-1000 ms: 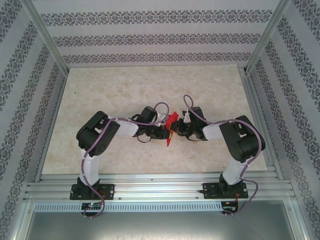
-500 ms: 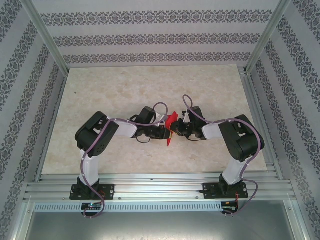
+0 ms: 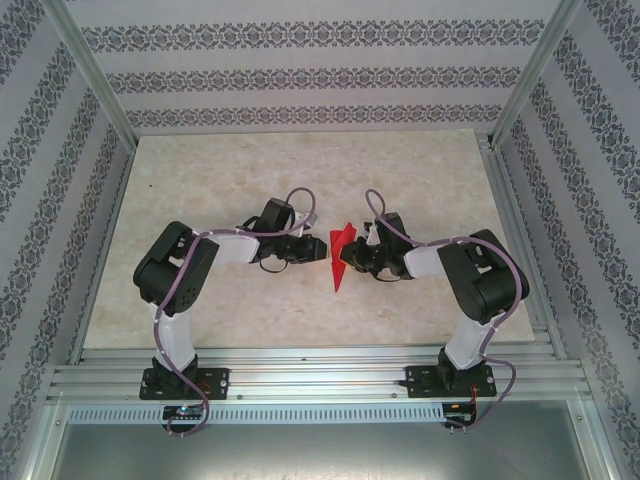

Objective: Fold a paper plane with a square sheet of paper (fold left side to right side)
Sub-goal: Fold the wing for the fifth time at the center of the table.

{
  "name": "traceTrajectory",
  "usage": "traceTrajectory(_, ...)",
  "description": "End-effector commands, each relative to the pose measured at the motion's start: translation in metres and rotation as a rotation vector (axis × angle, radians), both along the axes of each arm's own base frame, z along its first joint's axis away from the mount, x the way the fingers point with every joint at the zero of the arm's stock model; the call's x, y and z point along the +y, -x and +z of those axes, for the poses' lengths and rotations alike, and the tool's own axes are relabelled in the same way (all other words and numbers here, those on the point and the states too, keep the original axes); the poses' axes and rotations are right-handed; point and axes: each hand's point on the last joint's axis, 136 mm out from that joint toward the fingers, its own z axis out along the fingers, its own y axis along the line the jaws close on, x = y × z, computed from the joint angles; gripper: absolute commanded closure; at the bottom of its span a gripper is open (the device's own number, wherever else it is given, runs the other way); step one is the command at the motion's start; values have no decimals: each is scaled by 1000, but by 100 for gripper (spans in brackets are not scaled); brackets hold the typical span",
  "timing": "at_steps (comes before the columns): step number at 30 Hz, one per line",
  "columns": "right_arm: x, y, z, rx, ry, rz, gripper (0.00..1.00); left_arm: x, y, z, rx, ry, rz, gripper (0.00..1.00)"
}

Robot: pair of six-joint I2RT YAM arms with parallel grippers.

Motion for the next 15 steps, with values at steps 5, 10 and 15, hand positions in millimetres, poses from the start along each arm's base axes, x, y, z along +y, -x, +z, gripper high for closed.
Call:
traceTrajectory(5, -12, 2, -18, 22, 78, -32, 84, -10, -19, -12, 21, -20, -12, 69)
traceTrajectory(10, -11, 2, -17, 23, 73, -32, 83, -14, -20, -22, 59, -16, -15, 70)
traceTrajectory(15, -10, 2, -18, 24, 72, -32, 83, -14, -19, -24, 69, -11, -19, 70)
